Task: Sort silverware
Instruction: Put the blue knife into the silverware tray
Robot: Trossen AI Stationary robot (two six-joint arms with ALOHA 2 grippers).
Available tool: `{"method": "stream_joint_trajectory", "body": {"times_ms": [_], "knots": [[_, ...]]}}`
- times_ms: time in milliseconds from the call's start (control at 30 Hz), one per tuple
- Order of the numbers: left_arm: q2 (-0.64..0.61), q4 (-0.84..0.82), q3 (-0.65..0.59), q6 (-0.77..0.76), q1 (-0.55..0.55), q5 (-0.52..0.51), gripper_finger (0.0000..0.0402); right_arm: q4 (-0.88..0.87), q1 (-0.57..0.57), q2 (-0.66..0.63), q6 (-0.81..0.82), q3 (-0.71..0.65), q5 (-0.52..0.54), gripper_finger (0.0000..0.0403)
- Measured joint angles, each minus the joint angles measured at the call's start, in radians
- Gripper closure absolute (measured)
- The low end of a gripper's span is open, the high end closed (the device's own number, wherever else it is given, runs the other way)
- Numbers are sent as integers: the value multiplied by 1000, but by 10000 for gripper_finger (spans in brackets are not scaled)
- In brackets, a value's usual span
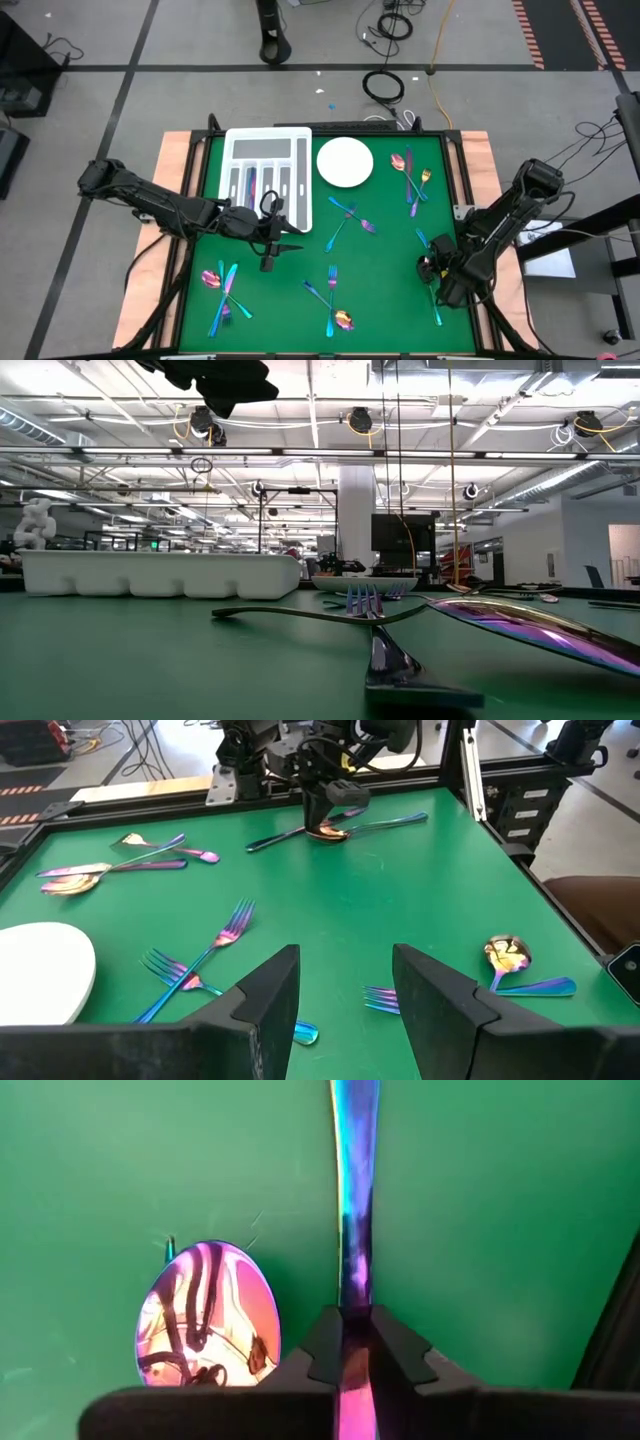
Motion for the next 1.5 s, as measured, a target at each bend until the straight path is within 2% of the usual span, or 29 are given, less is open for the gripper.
{"method": "stream_joint_trajectory", "body": {"times_ms": [633, 900, 1100, 1300, 1500], "knots": [[0, -1, 0, 0, 0, 0, 237, -73, 1, -2, 32, 17, 38, 402], [0, 0, 0, 0, 0, 0, 237, -118, -46, -3, 33, 19, 188, 398], [0, 6, 0, 0, 0, 0, 237, -129, -128, -3, -48, 19, 195, 350], [0, 4, 0, 0, 0, 0, 237, -113, -177, 1, -127, 19, 64, 283], [0, -1, 0, 4, 0, 0, 237, -44, -163, 6, -133, 19, 34, 252]]}}
